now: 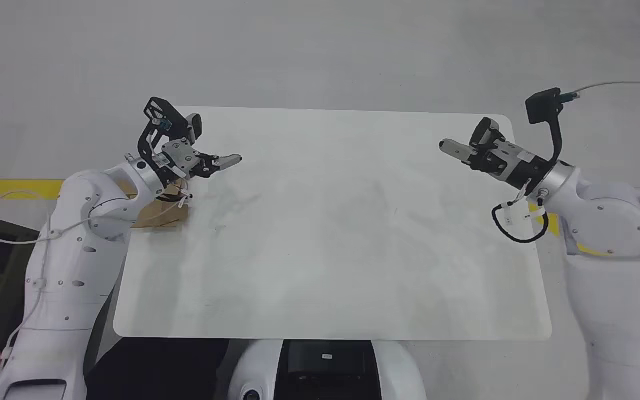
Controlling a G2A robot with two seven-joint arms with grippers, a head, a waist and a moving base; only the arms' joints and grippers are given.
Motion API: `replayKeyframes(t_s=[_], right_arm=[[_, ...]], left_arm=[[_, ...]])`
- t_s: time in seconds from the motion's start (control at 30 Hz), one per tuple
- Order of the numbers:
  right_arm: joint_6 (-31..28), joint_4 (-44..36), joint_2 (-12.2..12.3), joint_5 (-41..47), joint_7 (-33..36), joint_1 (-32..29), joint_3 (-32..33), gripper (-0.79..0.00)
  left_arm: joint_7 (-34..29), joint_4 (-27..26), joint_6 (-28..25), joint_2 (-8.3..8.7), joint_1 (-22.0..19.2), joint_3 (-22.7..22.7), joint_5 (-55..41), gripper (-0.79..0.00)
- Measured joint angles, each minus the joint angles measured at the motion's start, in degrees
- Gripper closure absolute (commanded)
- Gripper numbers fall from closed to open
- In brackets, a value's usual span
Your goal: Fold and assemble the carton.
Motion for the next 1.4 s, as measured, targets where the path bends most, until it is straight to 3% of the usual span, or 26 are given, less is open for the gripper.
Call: replayKeyframes(t_s=[0.77, 1.17, 1.4], right_arm=[[0.0, 0.0, 0.0, 0.0, 0.0, 0.0, 0.0, -0.785], [0.0, 0.0, 0.0, 0.0, 0.0, 0.0, 0.0, -0.785], [0.0, 0.0, 0.0, 0.0, 0.0, 0.0, 0.0, -0.785]], left_arm=[[-0.4, 0.3, 0.1, 0.01, 0.3, -0.2, -0.8, -0.785], [-12.4, 2.6, -0.4, 1.79, 2.2, -8.9, -19.0, -0.785], [-14.9, 2.9, 1.0, 3.06, 5.4, -15.8, -25.5, -0.785]])
